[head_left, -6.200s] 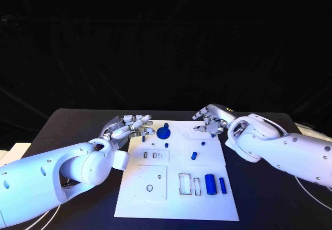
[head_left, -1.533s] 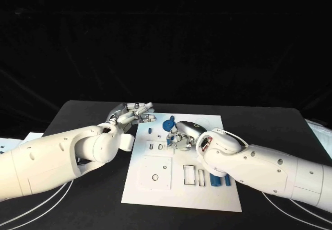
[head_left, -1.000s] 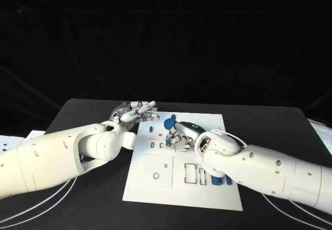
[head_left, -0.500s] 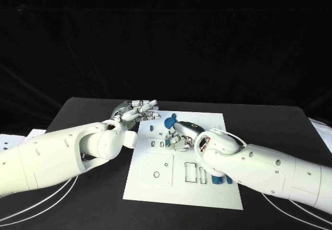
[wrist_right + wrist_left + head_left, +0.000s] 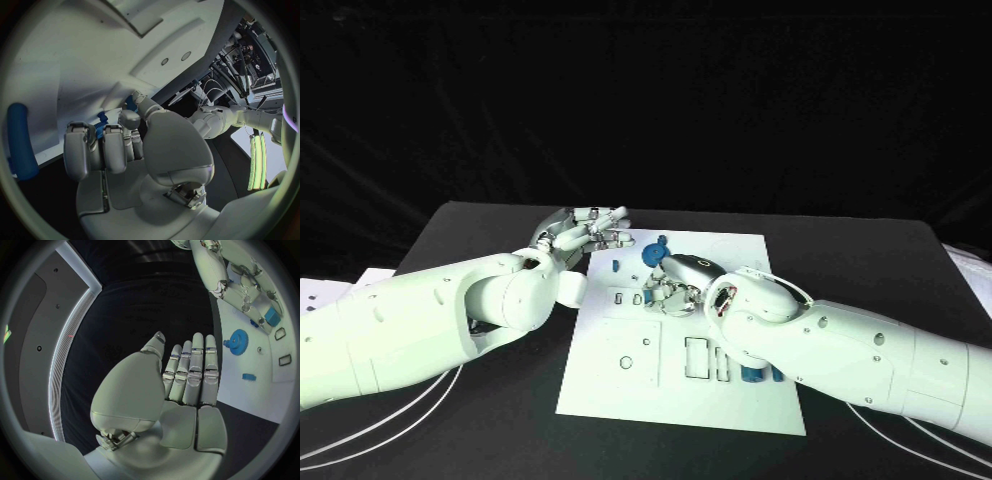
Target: Assemble the parts on the task board
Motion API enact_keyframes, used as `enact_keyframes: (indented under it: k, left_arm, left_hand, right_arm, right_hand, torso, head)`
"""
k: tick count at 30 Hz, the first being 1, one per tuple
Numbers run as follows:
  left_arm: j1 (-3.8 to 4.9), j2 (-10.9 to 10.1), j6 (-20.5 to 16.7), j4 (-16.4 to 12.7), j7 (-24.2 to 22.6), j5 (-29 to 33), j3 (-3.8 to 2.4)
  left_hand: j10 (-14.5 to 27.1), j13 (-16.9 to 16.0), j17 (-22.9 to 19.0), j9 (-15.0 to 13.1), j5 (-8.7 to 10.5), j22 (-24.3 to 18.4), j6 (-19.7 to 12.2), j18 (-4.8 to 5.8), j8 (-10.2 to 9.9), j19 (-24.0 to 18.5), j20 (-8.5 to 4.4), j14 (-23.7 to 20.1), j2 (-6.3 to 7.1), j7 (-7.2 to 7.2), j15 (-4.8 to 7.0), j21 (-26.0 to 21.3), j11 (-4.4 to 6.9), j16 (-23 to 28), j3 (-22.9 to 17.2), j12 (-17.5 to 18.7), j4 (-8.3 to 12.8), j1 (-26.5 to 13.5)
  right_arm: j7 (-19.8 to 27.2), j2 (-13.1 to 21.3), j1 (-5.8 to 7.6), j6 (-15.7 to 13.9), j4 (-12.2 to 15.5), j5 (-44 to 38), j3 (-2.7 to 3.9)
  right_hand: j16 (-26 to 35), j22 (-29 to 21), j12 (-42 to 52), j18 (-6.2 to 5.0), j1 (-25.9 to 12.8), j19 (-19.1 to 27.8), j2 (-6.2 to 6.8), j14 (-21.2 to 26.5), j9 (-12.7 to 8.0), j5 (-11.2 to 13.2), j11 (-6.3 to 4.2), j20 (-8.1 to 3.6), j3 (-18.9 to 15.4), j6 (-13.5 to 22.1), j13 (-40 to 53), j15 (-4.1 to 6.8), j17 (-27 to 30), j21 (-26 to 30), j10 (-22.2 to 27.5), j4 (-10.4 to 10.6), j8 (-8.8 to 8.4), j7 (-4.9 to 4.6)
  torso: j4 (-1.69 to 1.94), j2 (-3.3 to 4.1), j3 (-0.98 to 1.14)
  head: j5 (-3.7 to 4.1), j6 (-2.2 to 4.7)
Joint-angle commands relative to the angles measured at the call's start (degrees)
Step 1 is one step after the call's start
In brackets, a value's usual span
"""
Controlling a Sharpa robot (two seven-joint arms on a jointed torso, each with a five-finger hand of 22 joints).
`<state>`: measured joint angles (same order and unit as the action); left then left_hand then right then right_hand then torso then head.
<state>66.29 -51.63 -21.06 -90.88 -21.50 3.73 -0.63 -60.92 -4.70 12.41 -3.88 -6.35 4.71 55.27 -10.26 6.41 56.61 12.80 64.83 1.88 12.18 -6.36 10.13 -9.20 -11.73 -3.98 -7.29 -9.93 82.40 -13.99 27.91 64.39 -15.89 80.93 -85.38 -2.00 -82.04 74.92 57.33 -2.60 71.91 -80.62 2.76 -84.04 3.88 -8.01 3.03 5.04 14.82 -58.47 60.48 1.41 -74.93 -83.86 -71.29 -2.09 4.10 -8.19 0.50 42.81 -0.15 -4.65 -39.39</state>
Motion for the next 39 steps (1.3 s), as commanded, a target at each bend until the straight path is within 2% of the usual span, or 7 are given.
enact_keyframes:
  k: [1, 9, 14, 22, 28, 31, 39]
  left_arm:
    - [0.03, 0.1, 1.1, -0.1, -0.2, 0.2, -0.04]
    - [0.03, 0.2, 1.2, 0.0, 0.0, 0.2, -0.04]
    - [0.03, 0.3, 1.2, 0.3, 0.0, 0.1, -0.04]
    - [0.03, 0.3, 0.6, 1.1, 4.2, -5.4, -0.04]
    - [0.23, 0.5, 2.2, 2.5, 14.4, -15.6, -0.03]
    - [1.26, 0.7, 4.7, 3.3, 23.1, -24.8, -0.01]
    - [5.06, 2.9, 19.4, 5.1, 46.2, -48.3, 0.01]
  left_hand:
    - [0.0, 0.1, 0.1, 0.0, 0.17, -0.1, 0.0, -0.26, -0.4, 0.4, 0.06, 0.2, -0.52, -0.09, 0.05, -0.3, 0.18, 0.4, 0.0, 0.2, 0.4, -0.1]
    - [0.0, 0.1, 0.2, 0.0, 0.19, -0.1, 0.1, -0.26, -0.4, 0.5, 0.05, 0.2, -0.58, -0.09, 0.06, -0.4, 0.19, 0.5, 0.0, 0.2, 0.5, -0.1]
    - [-0.4, 0.3, 1.3, 0.0, 0.20, 0.3, 0.3, -0.36, -0.6, 3.5, -0.69, 2.8, -0.82, -0.42, 0.82, 0.6, 0.55, -0.3, 0.0, 0.5, 1.1, -0.2]
    - [-7.7, -0.3, 10.2, -0.3, 0.25, 4.8, 3.8, -0.31, -0.1, 17.9, -5.85, 19.8, -1.10, -2.70, 5.69, 9.7, 3.95, -11.0, 0.1, -0.7, 0.9, -1.3]
    - [-14.8, -4.2, 46.1, -0.4, 0.34, 10.0, 4.7, -0.02, -0.1, 22.8, -8.28, 23.2, -0.51, -4.10, 7.75, 17.9, 6.03, -48.5, 0.6, -5.2, -0.7, -3.3]
    - [-16.1, -9.7, 63.2, -0.8, 0.24, 33.5, 6.0, 2.91, 1.4, 27.0, -9.49, 23.8, -0.43, -5.26, 8.59, 39.5, 7.09, -65.4, 1.1, -11.6, -1.3, -4.3]
    - [-8.5, -30.5, 76.9, -4.2, 0.40, 59.4, 6.1, 5.50, 8.6, 26.3, -9.99, 25.0, -1.14, -6.62, 8.87, 62.4, 8.15, -77.7, 5.7, -34.0, -6.6, -9.6]
  right_arm:
    - [-0.4, 0.0, -0.21, -0.2, -0.1, -0.8, -0.14]
    - [0.0, 0.0, -0.22, -4.0, 0.0, -0.5, -0.16]
    - [1.9, 1.0, -0.56, -10.0, 1.8, 0.2, -0.13]
    - [14.6, 5.5, -0.39, -14.7, 7.0, 8.0, 1.03]
    - [25.6, 12.0, 2.27, -9.6, 10.9, 24.0, 1.77]
    - [27.3, 16.2, 4.21, -6.8, 12.6, 31.0, 1.91]
    - [26.8, 24.4, 7.76, -4.7, 14.9, 39.0, 1.92]
  right_hand:
    - [0.5, 0.8, -2.3, -0.74, -0.1, 0.6, 1.25, -3.1, -0.1, -0.3, 0.36, 0.23, -0.9, 1.4, -2.0, -0.51, -1.3, 0.6, 1.6, 0.0, -0.41, -0.32]
    - [1.7, -0.9, -4.7, -1.14, -1.3, 1.8, 2.42, -2.7, 0.0, -0.3, 0.85, 0.71, -3.2, 3.9, -4.4, -0.95, 0.2, 1.6, 3.7, 1.0, -0.44, -0.76]
    - [2.2, -1.6, -5.6, -1.31, -1.7, 2.3, 2.91, -2.5, 0.0, -0.8, 1.11, 0.93, -4.8, 5.2, -5.5, -1.16, 0.9, 2.1, 4.7, 1.7, -0.33, -1.01]
    - [2.8, -2.0, -5.5, -1.39, -1.1, 2.4, 2.52, -2.4, 0.1, -2.2, 1.30, 1.08, -6.0, 6.4, -5.8, -1.32, 1.4, 2.4, 5.1, 2.3, -0.25, -1.26]
    - [6.6, -7.1, -9.6, -2.51, 0.7, 6.0, 1.06, -0.9, 0.2, -3.7, 1.47, 1.24, -5.9, 7.0, -9.7, -1.47, 6.2, 5.4, 8.6, 1.8, 0.00, -1.45]
    - [7.1, -7.7, -9.7, -2.63, 1.6, 6.4, 0.41, -0.8, 0.4, -4.0, 1.26, 1.18, -5.9, 5.9, -10.2, -1.33, 6.6, 6.0, 8.5, 1.5, 0.72, -1.22]
    - [7.1, -7.4, -8.6, -2.53, 2.1, 5.9, -0.45, -1.2, 0.6, -4.1, 0.90, 0.92, -5.9, 4.9, -9.8, -1.01, 6.3, 6.0, 7.2, 1.3, 1.45, -0.89]
  torso:
    - [0.00, 0.02, 0.00]
    - [0.03, -0.01, -0.01]
    - [0.04, -0.02, 0.07]
    - [-0.27, -0.22, 0.11]
    - [-0.92, -0.90, 0.67]
    - [-1.54, -1.31, 0.87]
    - [-2.49, -2.28, 1.15]
  head:
    - [0.09, -0.05]
    - [0.24, -0.09]
    - [0.27, -0.08]
    - [0.16, 0.18]
    - [-0.65, 0.32]
    - [-0.99, 0.07]
    - [-1.87, -0.30]
